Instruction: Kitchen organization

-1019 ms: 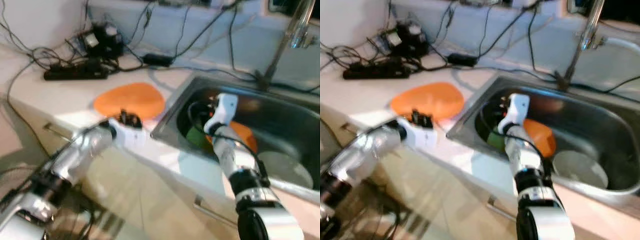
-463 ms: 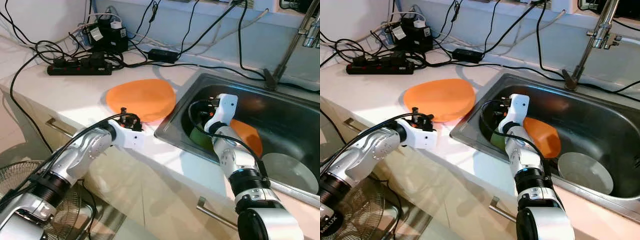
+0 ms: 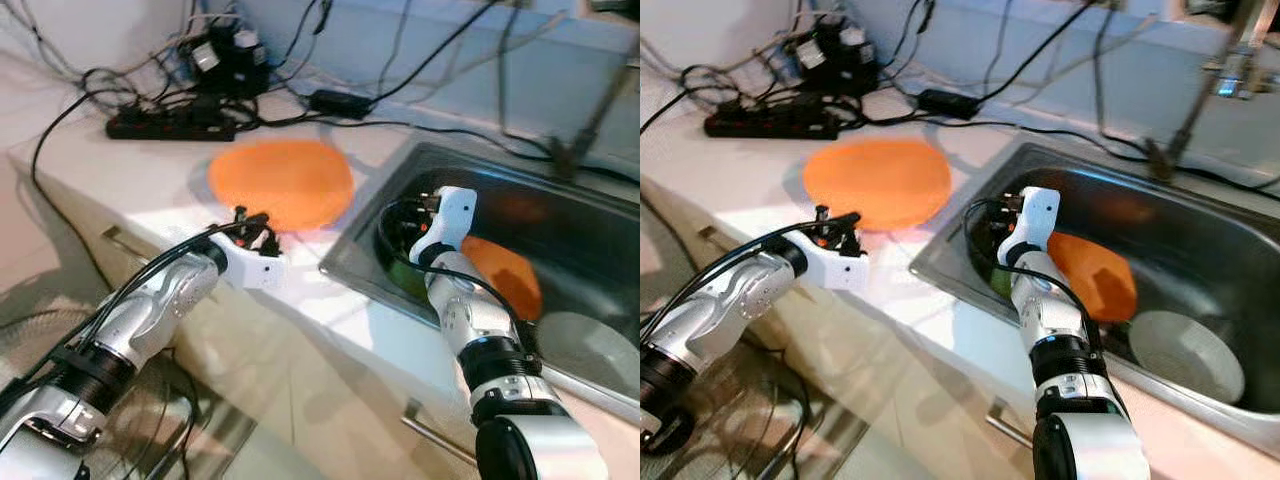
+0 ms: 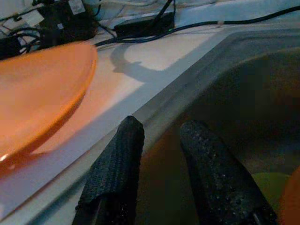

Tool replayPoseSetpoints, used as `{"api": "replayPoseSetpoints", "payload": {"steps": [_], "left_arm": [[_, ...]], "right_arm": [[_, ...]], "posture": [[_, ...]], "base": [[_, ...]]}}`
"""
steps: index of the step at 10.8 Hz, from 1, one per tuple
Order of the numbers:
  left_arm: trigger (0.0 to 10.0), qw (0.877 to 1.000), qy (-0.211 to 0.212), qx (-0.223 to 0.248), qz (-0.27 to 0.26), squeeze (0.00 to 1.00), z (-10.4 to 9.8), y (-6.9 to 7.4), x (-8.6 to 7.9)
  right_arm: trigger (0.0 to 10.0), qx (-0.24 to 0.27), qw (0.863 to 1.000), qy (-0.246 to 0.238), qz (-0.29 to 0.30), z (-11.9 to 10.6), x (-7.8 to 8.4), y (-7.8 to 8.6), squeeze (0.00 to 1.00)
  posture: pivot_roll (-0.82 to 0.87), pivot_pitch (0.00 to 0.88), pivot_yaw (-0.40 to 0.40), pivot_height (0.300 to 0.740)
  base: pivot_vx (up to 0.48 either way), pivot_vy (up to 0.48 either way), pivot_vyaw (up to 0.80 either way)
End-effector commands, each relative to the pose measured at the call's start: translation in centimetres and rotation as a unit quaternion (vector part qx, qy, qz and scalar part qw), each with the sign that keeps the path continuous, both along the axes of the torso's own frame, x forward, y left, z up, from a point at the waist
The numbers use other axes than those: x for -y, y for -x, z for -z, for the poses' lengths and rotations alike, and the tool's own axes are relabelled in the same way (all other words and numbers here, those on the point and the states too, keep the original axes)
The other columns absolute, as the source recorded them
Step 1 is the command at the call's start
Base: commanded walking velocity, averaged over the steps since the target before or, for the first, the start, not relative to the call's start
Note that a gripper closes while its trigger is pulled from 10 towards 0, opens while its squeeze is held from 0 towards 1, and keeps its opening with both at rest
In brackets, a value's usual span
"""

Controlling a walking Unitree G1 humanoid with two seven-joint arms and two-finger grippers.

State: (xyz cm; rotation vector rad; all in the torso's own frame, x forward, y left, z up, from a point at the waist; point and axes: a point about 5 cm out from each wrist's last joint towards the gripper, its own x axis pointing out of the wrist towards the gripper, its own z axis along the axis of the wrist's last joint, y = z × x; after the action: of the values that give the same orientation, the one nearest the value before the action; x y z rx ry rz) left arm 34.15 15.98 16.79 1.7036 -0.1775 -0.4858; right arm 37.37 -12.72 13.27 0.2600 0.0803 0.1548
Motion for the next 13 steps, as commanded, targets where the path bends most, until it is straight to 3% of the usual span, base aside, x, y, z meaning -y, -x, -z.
{"api": "replayPoseSetpoints", "payload": {"steps": [1,2,3,4,5,6,7,8,9,11,13], "left_arm": [[0.0,0.994,0.038,0.103,0.021,0.0,-4.5,-0.4,0.8],[0.0,0.989,0.048,0.134,0.028,0.0,-4.8,-0.2,0.8],[0.0,0.985,0.066,0.155,0.046,0.0,-6.3,0.1,1.5],[0.0,0.983,0.07,0.159,0.056,0.0,-6.8,0.2,1.8],[0.0,0.983,0.07,0.158,0.068,0.0,-7.0,0.2,2.1],[6.7,0.983,0.072,0.153,0.071,0.0,-6.9,0.2,2.1],[10.0,0.983,0.073,0.153,0.072,0.0,-6.8,0.2,2.2],[10.0,0.983,0.071,0.152,0.074,0.0,-6.7,0.3,2.3],[10.0,0.983,0.07,0.149,0.078,0.0,-6.6,0.3,2.5],[10.0,0.984,0.069,0.142,0.08,0.0,-6.3,0.4,2.5],[10.0,0.986,0.069,0.129,0.08,0.0,-5.9,0.3,2.4]], "right_arm": [[10.0,0.003,1.0,-0.004,0.005,-0.4,0.2,-0.2,0.0],[10.0,0.003,1.0,-0.004,0.005,-0.5,0.2,-0.3,0.0],[10.0,0.005,1.0,-0.004,-0.002,-0.5,-0.1,-0.3,0.0],[10.0,0.004,1.0,-0.008,-0.006,-0.6,-0.3,-0.3,0.0],[10.0,-0.003,0.999,-0.044,-0.011,-0.6,-0.3,-0.4,0.0],[10.0,-0.002,0.999,-0.045,-0.014,-0.8,-0.1,-0.5,0.0],[10.0,0.005,0.999,-0.043,-0.015,-1.5,0.4,-0.8,0.0],[10.0,0.017,0.999,-0.045,-0.008,-2.6,1.2,-1.1,0.07],[10.0,0.034,0.998,-0.054,-0.003,-4.0,2.1,-1.5,1.0],[10.0,0.052,0.996,-0.075,0.011,-5.9,3.9,-1.7,1.0],[10.0,0.059,0.991,-0.123,-0.008,-7.4,4.2,-1.7,1.0]], "posture": [[0.24,0.015,-0.031,0.74],[0.24,0.014,-0.032,0.74],[0.24,0.013,-0.032,0.74],[0.25,0.01,-0.033,0.74],[0.25,0.008,-0.032,0.74],[0.25,0.008,-0.032,0.74],[0.24,0.007,-0.031,0.74],[0.24,0.006,-0.031,0.74],[0.23,0.006,-0.031,0.74],[0.23,0.006,-0.031,0.74],[0.23,0.006,-0.03,0.74]], "base": [[0.0,0.0,0.0],[0.0,0.0,0.0],[0.0,0.0,0.0],[0.0,0.0,0.0],[0.0,0.0,0.0],[0.0,0.0,0.0],[0.0,0.0,0.0],[0.0,0.0,0.0],[0.0,0.0,0.0],[0.0,0.0,0.0],[0.0,0.0,0.0]]}}
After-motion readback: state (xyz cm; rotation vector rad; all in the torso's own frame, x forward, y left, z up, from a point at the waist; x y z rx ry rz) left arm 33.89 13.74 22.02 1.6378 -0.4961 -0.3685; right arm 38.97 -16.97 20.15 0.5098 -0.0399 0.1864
